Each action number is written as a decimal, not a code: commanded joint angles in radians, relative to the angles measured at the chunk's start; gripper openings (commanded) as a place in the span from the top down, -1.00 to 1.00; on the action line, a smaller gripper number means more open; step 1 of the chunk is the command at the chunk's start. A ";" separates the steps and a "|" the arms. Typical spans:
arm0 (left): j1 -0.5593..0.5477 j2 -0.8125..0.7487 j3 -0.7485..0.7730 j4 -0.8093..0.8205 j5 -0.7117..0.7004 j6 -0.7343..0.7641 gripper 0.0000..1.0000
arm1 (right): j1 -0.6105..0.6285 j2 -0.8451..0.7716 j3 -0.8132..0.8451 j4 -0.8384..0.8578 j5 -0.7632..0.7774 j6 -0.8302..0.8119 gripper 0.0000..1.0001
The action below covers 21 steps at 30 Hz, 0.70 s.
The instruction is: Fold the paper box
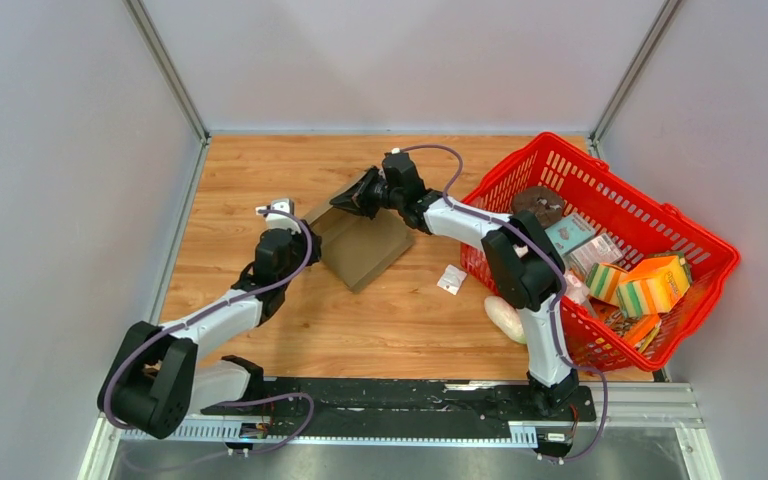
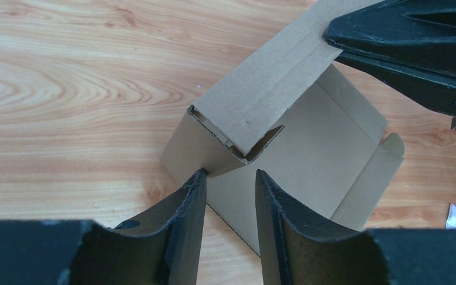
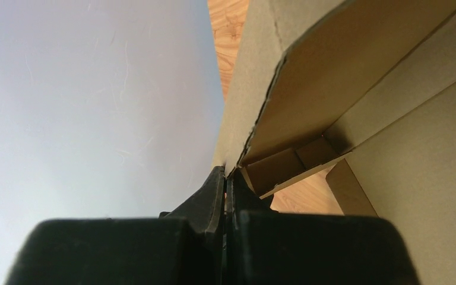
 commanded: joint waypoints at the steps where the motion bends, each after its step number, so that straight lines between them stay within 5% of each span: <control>1: 0.001 0.026 0.047 0.106 0.045 -0.015 0.11 | 0.004 0.022 0.023 -0.006 0.001 0.013 1.00; 5: -0.001 -0.003 0.045 0.017 -0.035 -0.035 0.11 | 0.006 0.017 0.013 -0.001 0.007 0.016 1.00; 11: -0.013 -0.074 0.013 -0.080 -0.189 -0.071 -0.17 | 0.006 0.013 0.012 -0.004 0.013 0.010 1.00; 21: -0.027 0.091 0.090 0.057 -0.156 0.002 0.10 | 0.007 0.011 0.004 0.000 0.012 0.011 1.00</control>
